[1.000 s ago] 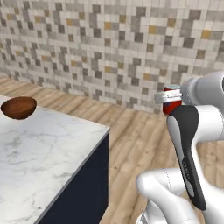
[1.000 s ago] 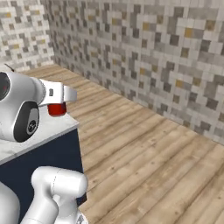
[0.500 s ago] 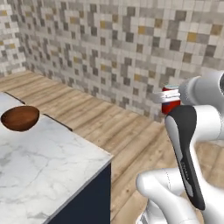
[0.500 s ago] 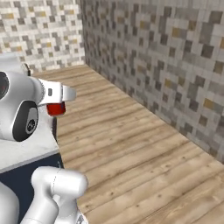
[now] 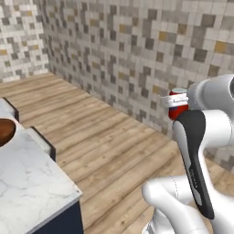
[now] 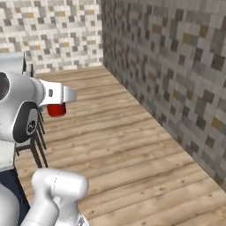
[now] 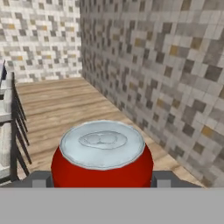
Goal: Open the fridge, grab two sodas, and place both sodas inside the bowl with ice on the dining counter.
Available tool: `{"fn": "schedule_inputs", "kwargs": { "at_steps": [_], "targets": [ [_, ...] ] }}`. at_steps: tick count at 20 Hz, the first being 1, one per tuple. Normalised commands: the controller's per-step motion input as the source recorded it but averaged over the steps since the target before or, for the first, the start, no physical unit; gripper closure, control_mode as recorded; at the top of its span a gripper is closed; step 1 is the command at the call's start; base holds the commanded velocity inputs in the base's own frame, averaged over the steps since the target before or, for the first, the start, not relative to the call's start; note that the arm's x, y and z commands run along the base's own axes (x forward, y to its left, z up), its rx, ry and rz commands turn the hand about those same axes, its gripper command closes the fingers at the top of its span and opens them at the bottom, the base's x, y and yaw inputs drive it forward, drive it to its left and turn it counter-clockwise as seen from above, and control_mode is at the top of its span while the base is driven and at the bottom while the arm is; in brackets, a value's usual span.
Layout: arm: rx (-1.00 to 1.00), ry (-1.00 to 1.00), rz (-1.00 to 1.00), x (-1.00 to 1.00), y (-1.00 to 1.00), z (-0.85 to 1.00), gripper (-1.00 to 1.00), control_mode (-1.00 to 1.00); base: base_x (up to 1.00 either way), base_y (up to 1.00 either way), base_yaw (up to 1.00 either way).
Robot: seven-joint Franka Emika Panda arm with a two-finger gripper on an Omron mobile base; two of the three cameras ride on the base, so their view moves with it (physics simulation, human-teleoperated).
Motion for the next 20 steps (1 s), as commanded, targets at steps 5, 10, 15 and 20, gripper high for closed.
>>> {"fn": "schedule_inputs", "kwargs": {
  "at_steps": [5,10,15,20],
  "targets": [
    [0.00,0.00,0.00,0.00,0.00,0.00,1.00,1.00,0.70,-0.64,0.32],
    [0.00,0.00,0.00,0.00,0.00,0.00,1.00,1.00,0.79,-0.50,0.35],
    [0.00,0.00,0.00,0.00,0.00,0.00,1.00,1.00,0.83,-0.38,0.39],
    [0.00,0.00,0.00,0.00,0.00,0.00,1.00,1.00,0.74,-0.41,0.42]
  ]
}}
